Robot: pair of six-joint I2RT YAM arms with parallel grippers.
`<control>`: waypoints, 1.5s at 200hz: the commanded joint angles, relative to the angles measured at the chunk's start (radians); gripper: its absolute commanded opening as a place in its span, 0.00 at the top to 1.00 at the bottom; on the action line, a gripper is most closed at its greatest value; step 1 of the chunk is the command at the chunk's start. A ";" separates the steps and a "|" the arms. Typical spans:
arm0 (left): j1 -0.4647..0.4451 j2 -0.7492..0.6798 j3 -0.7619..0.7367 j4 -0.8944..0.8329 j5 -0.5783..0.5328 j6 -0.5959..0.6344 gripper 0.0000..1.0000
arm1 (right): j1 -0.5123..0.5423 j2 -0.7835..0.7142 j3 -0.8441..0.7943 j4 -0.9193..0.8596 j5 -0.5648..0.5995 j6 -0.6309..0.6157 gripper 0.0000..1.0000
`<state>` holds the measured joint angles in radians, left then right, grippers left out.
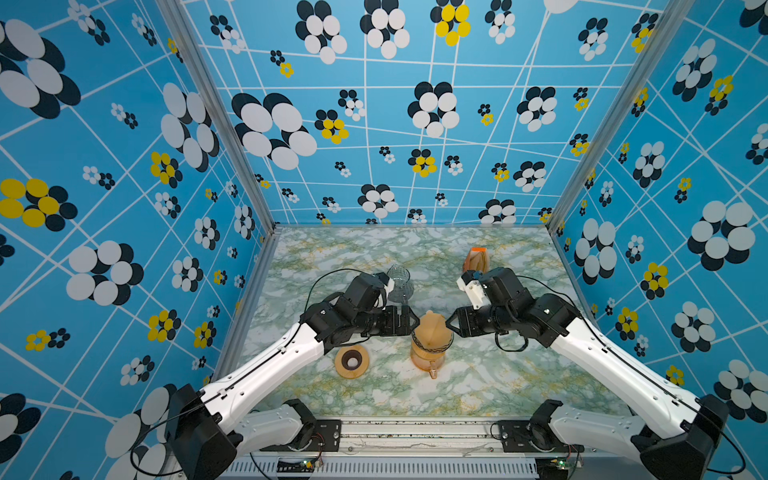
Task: Place the coffee filter in the dripper
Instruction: 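Open both grippers and draw them back from the dripper toward the robot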
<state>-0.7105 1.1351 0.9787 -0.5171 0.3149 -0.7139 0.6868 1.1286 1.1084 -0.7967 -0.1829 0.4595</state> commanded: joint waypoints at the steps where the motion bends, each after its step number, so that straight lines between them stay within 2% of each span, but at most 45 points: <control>1: 0.018 -0.075 -0.059 0.063 0.063 0.026 0.01 | 0.047 -0.039 -0.022 -0.005 0.084 0.029 0.50; 28: 0.028 -0.161 -0.118 0.079 0.078 0.042 0.01 | 0.147 -0.087 -0.058 -0.017 0.196 0.068 0.51; 63: 0.059 -0.260 -0.124 0.042 0.127 0.163 0.01 | 0.293 -0.147 -0.103 -0.007 0.332 0.135 0.54; 111: 0.102 -0.330 -0.063 -0.102 0.194 0.344 0.01 | 0.521 -0.145 -0.190 0.050 0.535 0.267 0.57; 147: 0.113 -0.413 -0.074 -0.139 0.230 0.434 0.01 | 0.667 -0.111 -0.267 0.135 0.666 0.379 0.61; 207: 0.116 -0.543 -0.133 -0.131 0.226 0.460 0.01 | 0.756 -0.034 -0.408 0.324 0.795 0.514 0.67; 300: 0.117 -0.570 -0.187 -0.098 0.229 0.411 0.01 | 0.778 0.056 -0.478 0.467 0.822 0.551 0.71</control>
<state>-0.6022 0.5762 0.8047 -0.6418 0.5350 -0.2916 1.4509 1.1580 0.6449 -0.3691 0.5968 0.9810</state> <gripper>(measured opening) 0.990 0.294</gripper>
